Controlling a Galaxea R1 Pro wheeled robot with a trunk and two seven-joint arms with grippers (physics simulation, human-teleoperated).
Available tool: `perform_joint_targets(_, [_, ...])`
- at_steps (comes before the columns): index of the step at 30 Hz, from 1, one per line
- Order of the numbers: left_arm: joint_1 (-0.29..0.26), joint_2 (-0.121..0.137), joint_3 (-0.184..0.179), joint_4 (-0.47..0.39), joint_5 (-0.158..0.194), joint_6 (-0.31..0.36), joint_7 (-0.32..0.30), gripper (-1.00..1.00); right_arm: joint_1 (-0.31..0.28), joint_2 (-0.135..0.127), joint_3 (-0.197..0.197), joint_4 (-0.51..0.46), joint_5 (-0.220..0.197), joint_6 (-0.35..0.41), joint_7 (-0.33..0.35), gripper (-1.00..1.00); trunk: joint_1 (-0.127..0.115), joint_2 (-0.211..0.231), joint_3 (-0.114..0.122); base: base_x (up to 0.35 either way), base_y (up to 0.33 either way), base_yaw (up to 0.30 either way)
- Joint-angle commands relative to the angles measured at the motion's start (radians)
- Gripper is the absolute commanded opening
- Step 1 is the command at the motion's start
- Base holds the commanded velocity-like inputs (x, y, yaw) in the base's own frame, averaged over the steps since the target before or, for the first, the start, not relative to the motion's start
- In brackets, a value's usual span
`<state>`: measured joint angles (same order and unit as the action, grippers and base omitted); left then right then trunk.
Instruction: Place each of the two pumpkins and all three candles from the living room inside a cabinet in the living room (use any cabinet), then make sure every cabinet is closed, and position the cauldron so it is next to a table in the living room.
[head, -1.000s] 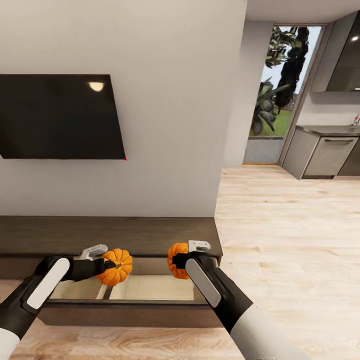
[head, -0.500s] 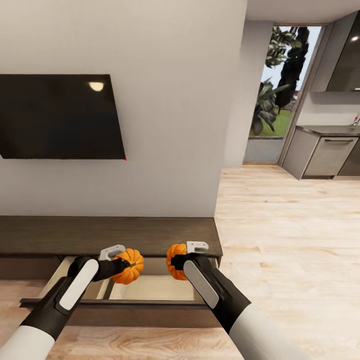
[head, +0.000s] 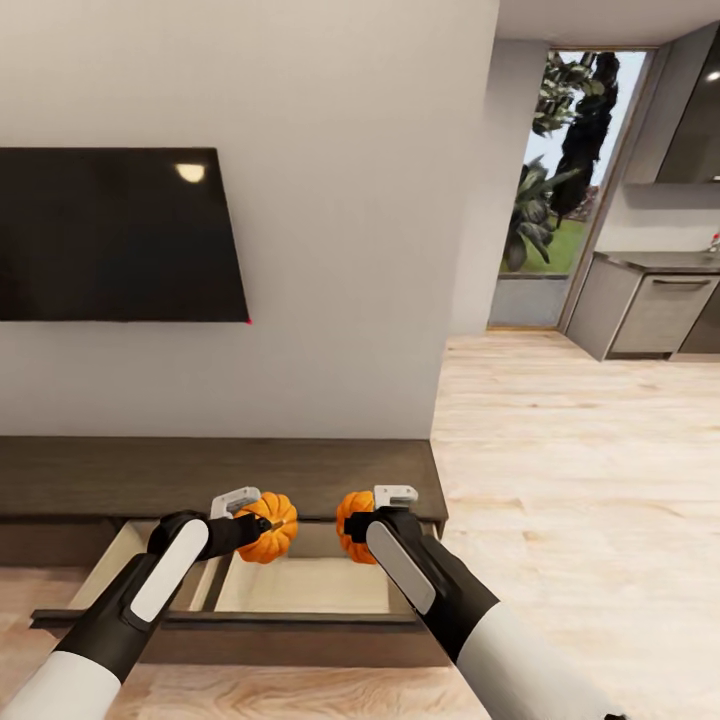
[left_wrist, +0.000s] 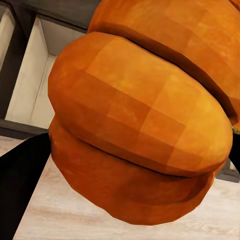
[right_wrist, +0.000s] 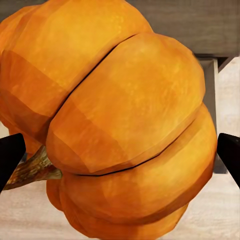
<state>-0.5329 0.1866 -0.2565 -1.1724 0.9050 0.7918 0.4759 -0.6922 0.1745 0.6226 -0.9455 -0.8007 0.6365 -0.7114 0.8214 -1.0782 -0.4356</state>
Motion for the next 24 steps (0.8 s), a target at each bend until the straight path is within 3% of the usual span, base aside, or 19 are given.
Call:
perform_joint_targets(1, [-0.001, 0.001, -0.003, -0.001, 0.011, 0.000, 0.010, -1.00, -0.001, 0.000, 0.002, 0.000, -0.008, 0.001, -0.010, -1.00, 0.000, -0.001, -0.001, 0.143, 0.000, 0.000])
perform_joint_targets(20, [-0.001, 0.002, 0.010, -0.004, 0.012, 0.000, 0.003, -1.00, -0.001, 0.000, 0.002, 0.001, -0.008, -0.035, 0.003, -1.00, 0.000, -0.001, -0.001, 0.097, 0.000, 0.000])
perform_joint_targets(24, [-0.001, 0.002, 0.010, -0.004, 0.012, 0.001, 0.004, -1.00, -0.002, 0.000, 0.002, 0.001, -0.007, -0.036, 0.004, -1.00, 0.016, -0.029, -0.014, 0.002, 0.000, 0.000])
